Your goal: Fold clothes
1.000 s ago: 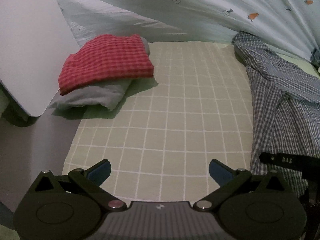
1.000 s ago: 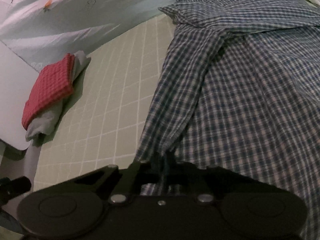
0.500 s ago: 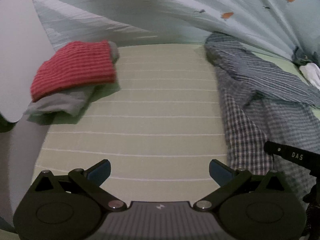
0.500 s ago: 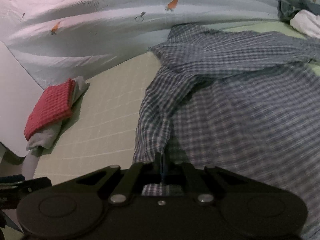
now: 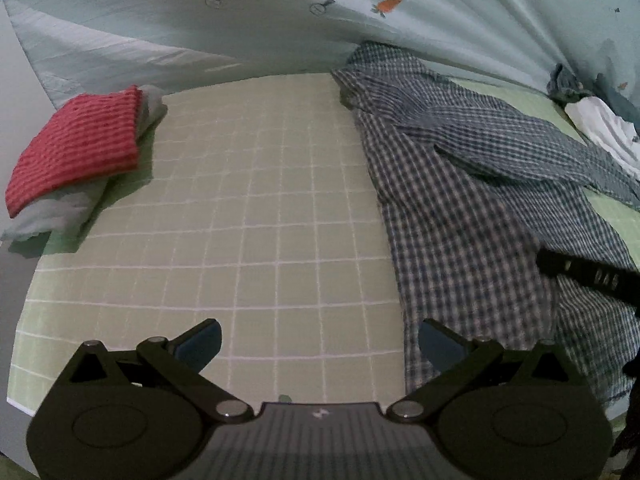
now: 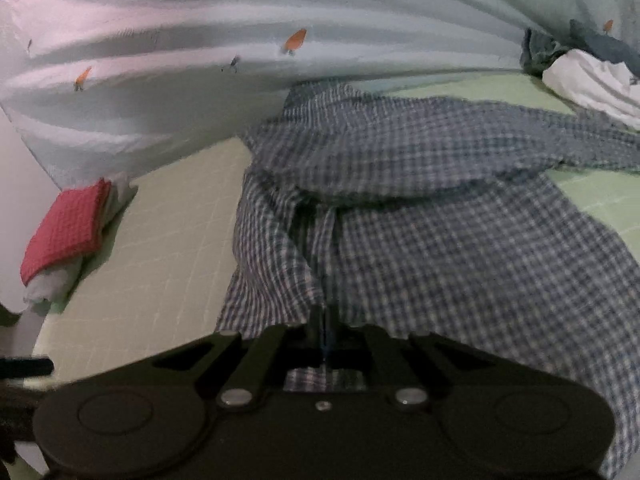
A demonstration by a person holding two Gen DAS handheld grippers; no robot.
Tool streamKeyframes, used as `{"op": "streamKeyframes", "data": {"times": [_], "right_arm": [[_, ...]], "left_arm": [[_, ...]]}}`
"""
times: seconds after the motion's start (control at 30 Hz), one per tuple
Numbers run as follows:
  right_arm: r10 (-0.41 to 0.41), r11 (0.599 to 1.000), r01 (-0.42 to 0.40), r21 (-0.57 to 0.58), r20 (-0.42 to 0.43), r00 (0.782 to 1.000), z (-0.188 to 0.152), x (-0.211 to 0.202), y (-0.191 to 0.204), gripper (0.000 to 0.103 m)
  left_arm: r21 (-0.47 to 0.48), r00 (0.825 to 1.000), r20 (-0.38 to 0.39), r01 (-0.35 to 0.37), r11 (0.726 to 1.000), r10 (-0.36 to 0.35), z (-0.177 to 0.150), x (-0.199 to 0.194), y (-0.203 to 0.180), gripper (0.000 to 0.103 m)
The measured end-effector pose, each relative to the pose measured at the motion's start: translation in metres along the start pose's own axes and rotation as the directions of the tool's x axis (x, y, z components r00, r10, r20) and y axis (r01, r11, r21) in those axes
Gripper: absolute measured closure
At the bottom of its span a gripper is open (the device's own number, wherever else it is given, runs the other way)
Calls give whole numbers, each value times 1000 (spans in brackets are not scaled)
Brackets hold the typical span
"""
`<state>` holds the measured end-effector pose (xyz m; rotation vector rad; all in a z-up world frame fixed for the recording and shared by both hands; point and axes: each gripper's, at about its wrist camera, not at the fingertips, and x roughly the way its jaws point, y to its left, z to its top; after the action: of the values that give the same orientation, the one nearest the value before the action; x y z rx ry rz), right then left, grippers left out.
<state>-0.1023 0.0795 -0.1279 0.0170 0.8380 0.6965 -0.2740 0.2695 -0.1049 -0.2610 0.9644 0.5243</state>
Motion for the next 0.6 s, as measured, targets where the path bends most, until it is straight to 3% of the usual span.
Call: {"op": "streamKeyframes", "data": {"times": [0.13,0.23,0.37,0.47,0.53,0.6], "right_arm": [[25,999,-24,29,-54,998,-2,10,-9,99],[-4,999,10,54,-114,993,-14,17,-15,90],[-13,994,27,105,-133,991,-27,11,-23,75],[-10,993,28,112,-152,988,-34,9,-21,48],[13,993,8,115,-180,984,-41,11,-20,48],[47,993,-23,116,-210,976,-47,14,-18,63]], "left_arm": [[-5,1000,-25,-7,1000,6,-3,4,-5,0],[-11,999,-45,-15,1000,15,-5,7,-4,0],[-2,997,-72,-13,1000,12,-10,9,-6,0],[15,996,-94,7,1000,-6,-13,13,-9,0],[31,994,-103,23,999,-20,-14,15,-12,0],[49,994,-106,36,998,-31,-15,16,-16,0]]}}
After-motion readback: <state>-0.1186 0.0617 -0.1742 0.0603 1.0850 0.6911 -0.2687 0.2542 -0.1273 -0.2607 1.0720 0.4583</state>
